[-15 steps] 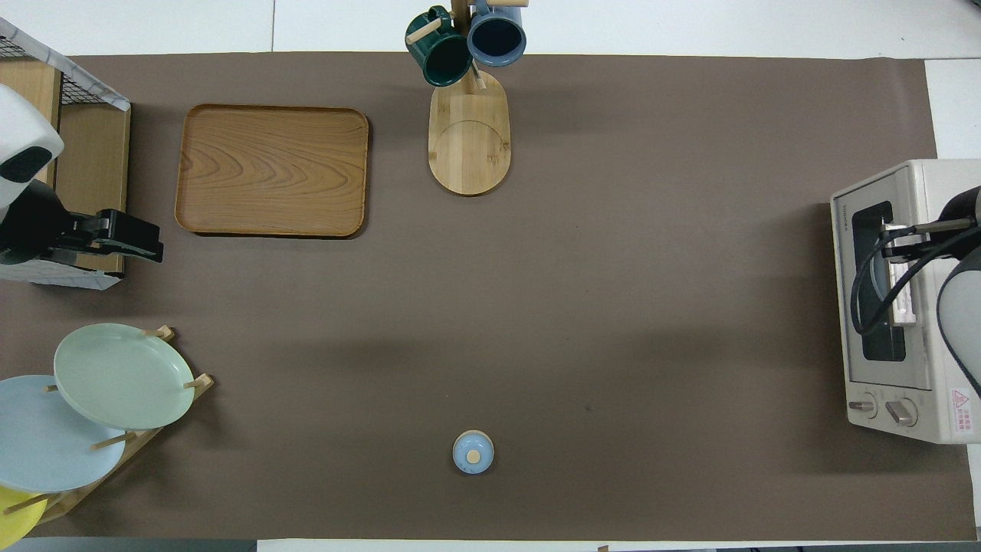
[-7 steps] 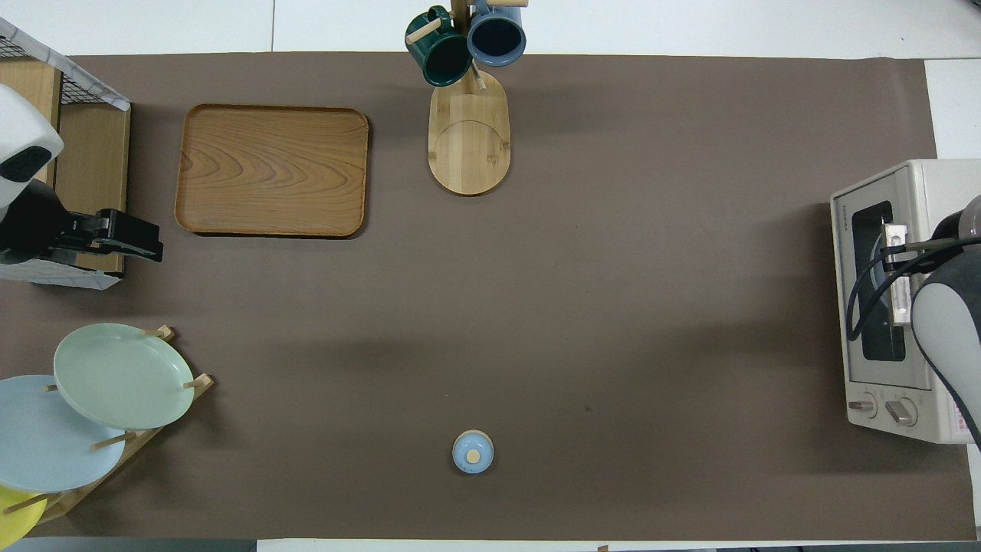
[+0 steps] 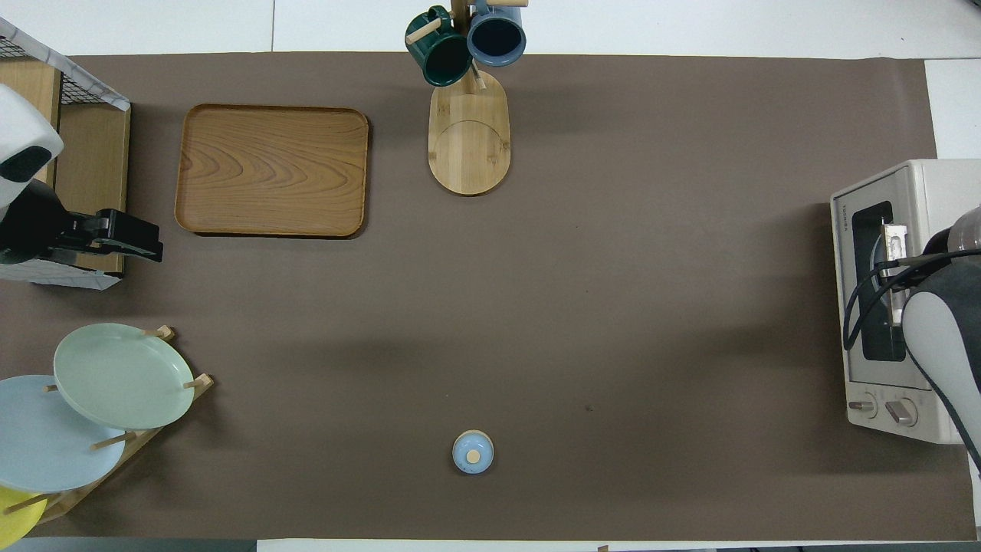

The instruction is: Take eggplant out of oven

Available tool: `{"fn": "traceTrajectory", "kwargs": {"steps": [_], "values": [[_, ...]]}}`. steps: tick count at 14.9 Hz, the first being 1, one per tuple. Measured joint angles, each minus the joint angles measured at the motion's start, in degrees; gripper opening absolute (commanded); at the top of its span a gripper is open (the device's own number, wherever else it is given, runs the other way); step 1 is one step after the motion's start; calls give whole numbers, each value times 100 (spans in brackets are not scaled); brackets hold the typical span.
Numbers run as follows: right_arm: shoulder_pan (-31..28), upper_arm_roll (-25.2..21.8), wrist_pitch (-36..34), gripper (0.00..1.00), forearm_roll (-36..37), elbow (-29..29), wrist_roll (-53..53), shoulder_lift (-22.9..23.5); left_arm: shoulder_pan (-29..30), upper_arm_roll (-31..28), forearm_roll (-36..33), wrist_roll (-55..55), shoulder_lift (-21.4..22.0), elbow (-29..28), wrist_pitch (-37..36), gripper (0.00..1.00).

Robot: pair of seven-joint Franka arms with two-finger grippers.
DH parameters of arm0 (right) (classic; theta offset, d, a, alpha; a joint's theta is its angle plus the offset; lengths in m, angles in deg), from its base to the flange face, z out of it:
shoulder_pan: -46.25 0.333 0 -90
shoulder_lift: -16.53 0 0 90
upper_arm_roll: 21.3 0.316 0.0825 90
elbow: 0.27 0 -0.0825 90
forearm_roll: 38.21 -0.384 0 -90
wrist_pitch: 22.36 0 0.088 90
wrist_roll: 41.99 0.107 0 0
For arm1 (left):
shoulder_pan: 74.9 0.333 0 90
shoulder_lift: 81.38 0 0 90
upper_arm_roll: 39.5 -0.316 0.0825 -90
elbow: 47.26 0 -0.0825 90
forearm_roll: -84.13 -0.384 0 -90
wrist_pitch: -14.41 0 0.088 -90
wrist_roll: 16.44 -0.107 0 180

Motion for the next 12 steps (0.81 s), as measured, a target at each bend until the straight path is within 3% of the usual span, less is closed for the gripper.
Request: {"fn": "traceTrajectory", "kwargs": {"steps": [6,9,12], "values": [[231,59,254,0,-209,-269,33,-91,0,0,0,0,0,0,0,100],[562,87,707,0,-445,-599,290,-34,0,0,0,0,0,0,0,100],[728,97,1408,0,-746,-764,382,328,0,0,0,0,0,0,0,100]]}}
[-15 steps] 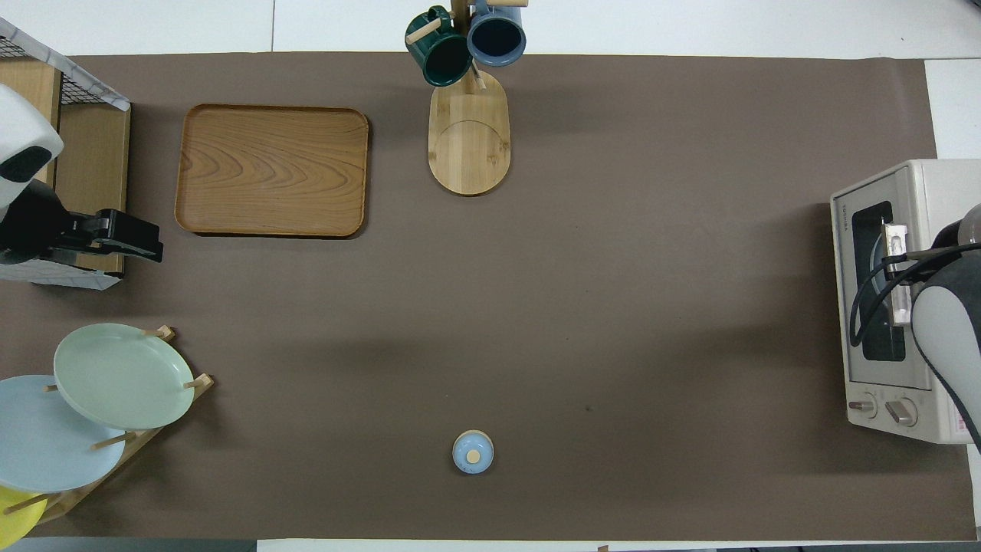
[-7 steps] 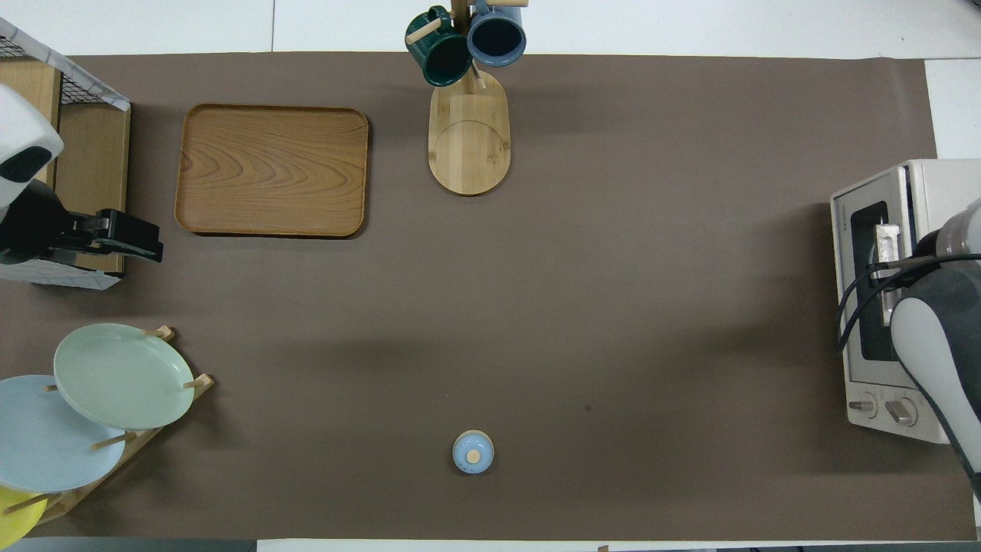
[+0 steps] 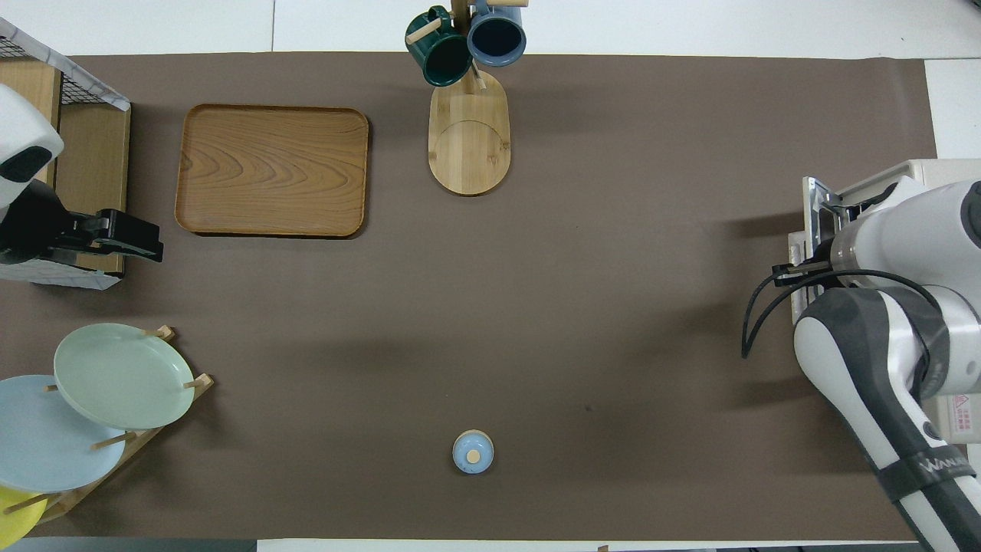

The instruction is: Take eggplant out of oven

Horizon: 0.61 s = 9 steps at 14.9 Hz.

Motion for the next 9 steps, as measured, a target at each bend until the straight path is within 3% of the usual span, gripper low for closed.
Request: {"fn": "traceTrajectory", "kwargs": {"steps": [4,9], "values": [[161,7,840,0,-39,-218,264,460,0,0,0,0,0,0,0,100],[213,9,1175,0,-40,-247,482,767,0,0,0,0,0,0,0,100]]}}
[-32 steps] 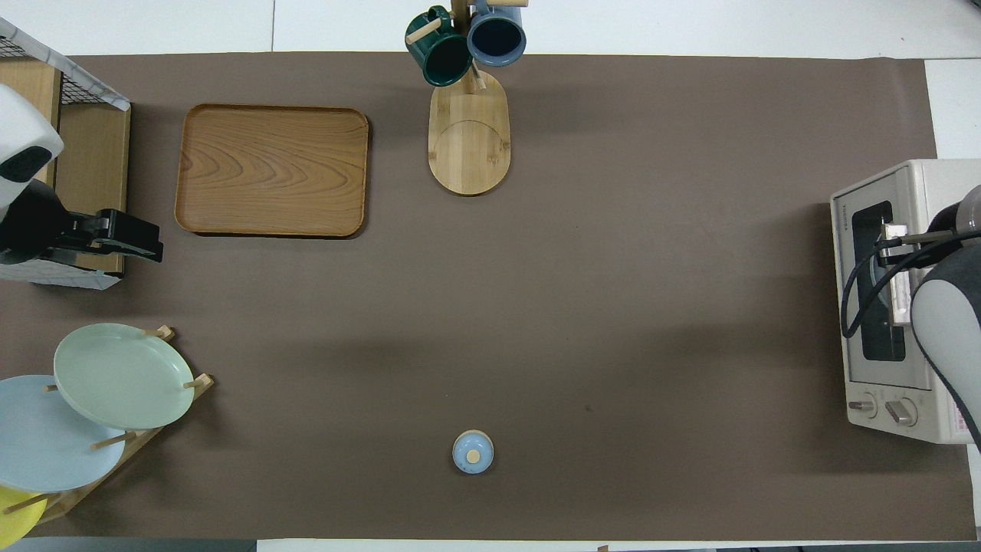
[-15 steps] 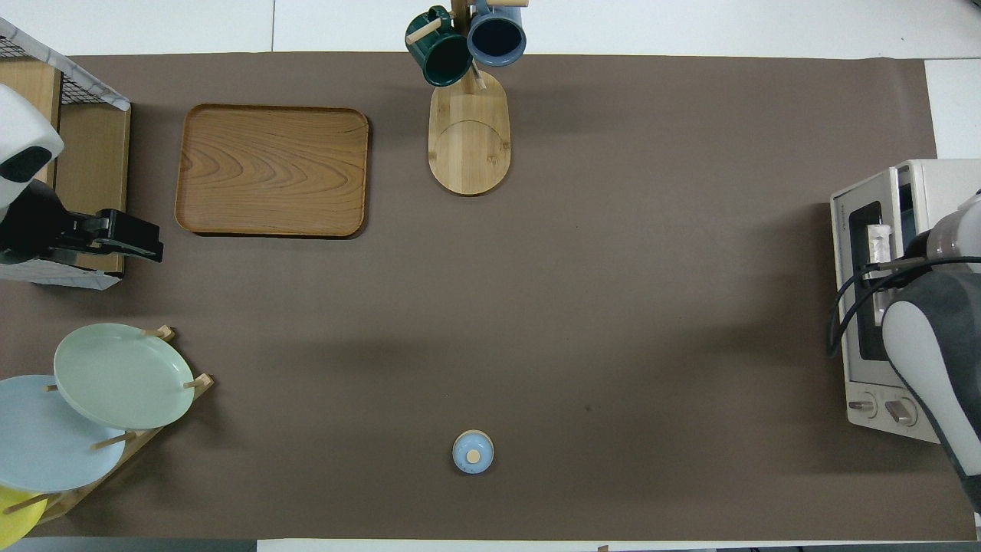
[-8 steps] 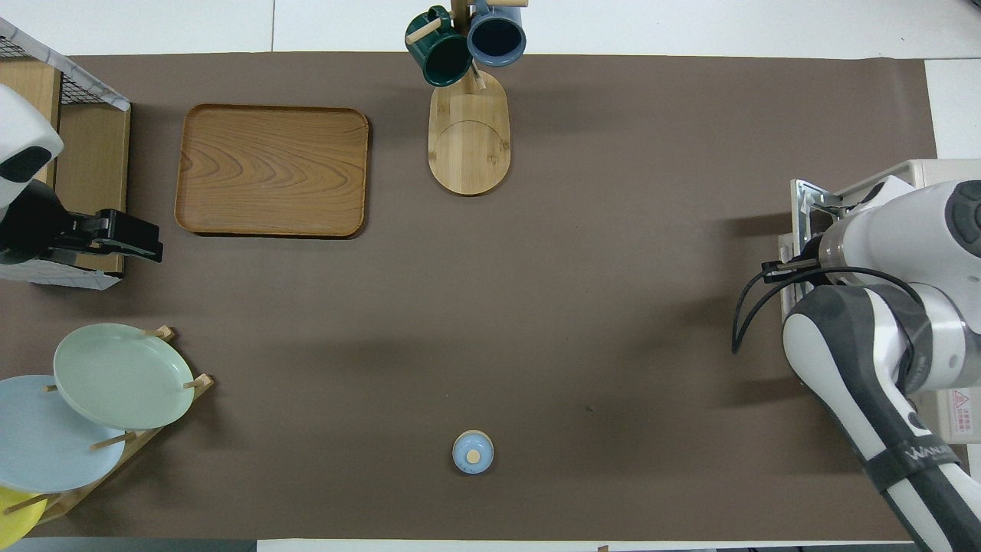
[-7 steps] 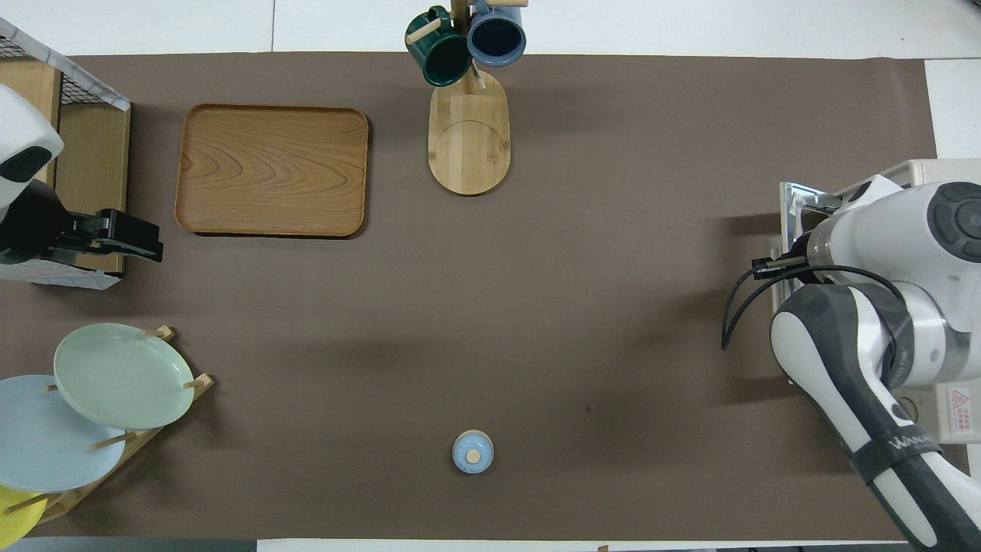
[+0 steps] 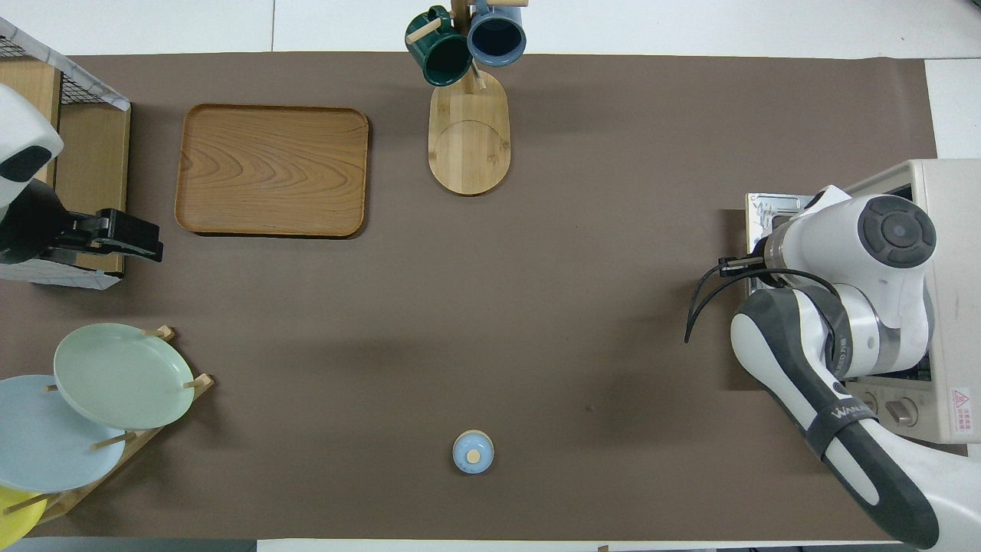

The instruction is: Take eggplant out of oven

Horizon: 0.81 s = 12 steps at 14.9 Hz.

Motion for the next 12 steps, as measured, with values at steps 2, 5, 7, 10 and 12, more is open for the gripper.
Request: {"fn": "traceTrajectory", "kwargs": {"steps": [2,5,7,10,12], "values": [[12,-1,48,0,0,1,83,67,0,0,0,0,0,0,0,100],[243,-7,-46,0,0,98,285,71,0,0,0,0,0,0,0,100],[416,-5,-813,9,0,565,385,57,0,0,0,0,0,0,0,100],[433,-44,-1776,54,5,1222,405,-40,0,0,0,0,0,0,0,100],[413,-115,-2059,53,144,1305,402,-108,0,0,0,0,0,0,0,100]]}}
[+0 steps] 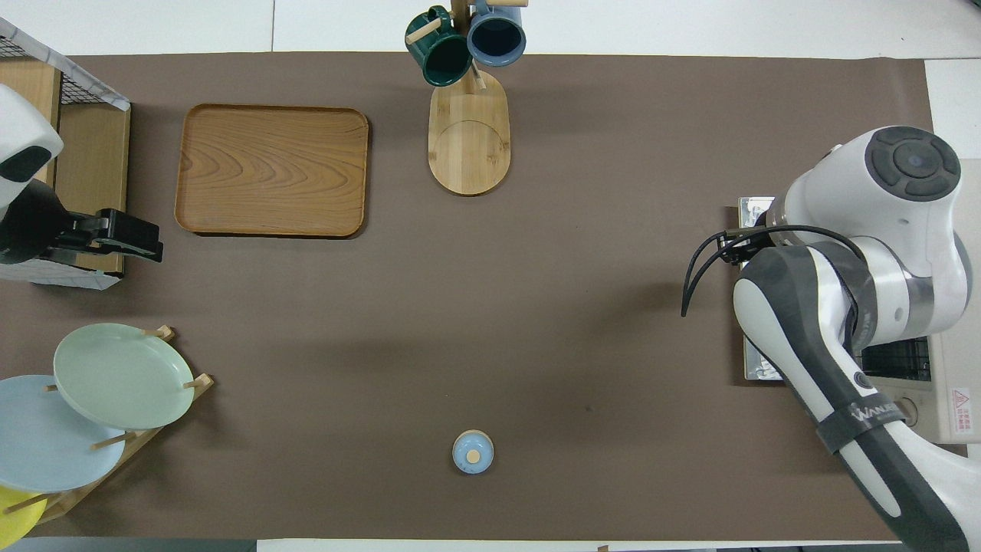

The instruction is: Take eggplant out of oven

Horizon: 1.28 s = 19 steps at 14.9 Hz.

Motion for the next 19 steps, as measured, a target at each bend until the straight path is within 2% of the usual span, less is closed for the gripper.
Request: {"fn": "traceTrajectory", "kwargs": {"steps": [3,11,12,13,14,15,19], "values": [[-208,-13,-113,51,312,-69,-137,-29,0,0,0,0,0,0,0,100],[-691,-18,55,49,327,-364,-1038,-50,0,0,0,0,0,0,0,100],[-746,-18,199,46,327,-470,-1123,-66,0,0,0,0,0,0,0,100],[-800,-19,381,30,328,-601,-1181,-91,0,0,0,0,0,0,0,100],[-836,-20,530,8,329,-719,-1243,-113,0,0,0,0,0,0,0,100],[-851,-19,617,0,343,-802,-1314,-130,0,0,0,0,0,0,0,100],[-747,-1,604,0,720,-844,-1624,-261,0,0,0,0,0,0,0,100]]}}
